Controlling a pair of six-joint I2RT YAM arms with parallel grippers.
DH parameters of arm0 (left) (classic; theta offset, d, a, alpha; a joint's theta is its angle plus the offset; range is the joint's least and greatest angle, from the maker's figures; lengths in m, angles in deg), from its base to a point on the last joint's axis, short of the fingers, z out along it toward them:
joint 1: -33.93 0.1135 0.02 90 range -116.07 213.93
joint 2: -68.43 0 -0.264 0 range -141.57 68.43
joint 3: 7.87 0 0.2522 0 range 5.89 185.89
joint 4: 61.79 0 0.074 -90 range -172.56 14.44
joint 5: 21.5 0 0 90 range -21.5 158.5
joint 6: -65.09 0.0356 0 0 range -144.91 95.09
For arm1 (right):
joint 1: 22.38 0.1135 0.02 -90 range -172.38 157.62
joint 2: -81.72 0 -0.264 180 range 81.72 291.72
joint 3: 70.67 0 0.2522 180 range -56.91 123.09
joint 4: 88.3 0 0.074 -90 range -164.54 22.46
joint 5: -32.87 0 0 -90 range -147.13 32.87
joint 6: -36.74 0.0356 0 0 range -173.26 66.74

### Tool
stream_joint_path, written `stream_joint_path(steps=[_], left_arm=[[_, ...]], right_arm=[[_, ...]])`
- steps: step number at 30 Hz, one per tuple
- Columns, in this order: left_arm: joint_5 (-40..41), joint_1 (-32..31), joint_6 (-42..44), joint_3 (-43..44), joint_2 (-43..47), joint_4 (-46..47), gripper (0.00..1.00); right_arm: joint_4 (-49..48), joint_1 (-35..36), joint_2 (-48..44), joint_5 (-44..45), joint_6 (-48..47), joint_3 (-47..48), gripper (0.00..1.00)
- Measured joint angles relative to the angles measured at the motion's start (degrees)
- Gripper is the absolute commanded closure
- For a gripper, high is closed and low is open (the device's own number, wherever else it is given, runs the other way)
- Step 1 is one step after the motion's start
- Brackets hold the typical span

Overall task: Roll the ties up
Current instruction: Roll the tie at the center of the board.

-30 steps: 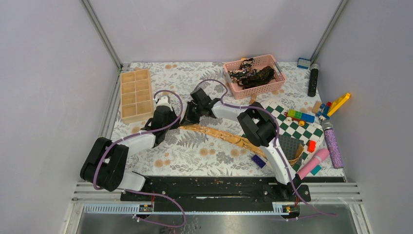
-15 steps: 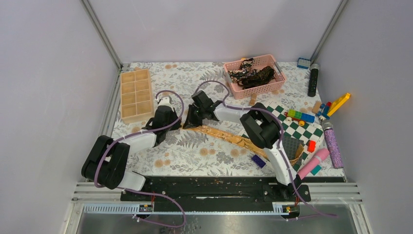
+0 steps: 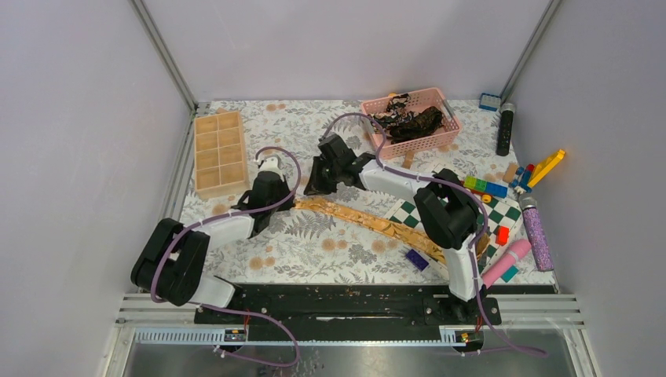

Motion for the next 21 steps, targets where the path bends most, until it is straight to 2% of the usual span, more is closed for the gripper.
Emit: stream_joint_path(steps=[8, 16, 21], left_arm=[[2.99, -0.63, 0.90, -0.02, 2.40, 0.26, 1.00], [4.83, -0.79, 1.68, -0.02, 2.45, 1.14, 1.00], [5.90, -0.85, 2.89, -1.66, 2.47, 6.05, 1.00]], right_arm=[[7.65, 0.00, -1.66, 7.85, -0.66, -4.87, 0.89], [9.11, -0.02, -1.46, 8.31, -2.25, -4.96, 0.90], [9.09, -0.02, 0.26, 7.98, -2.99, -4.44, 0.90]])
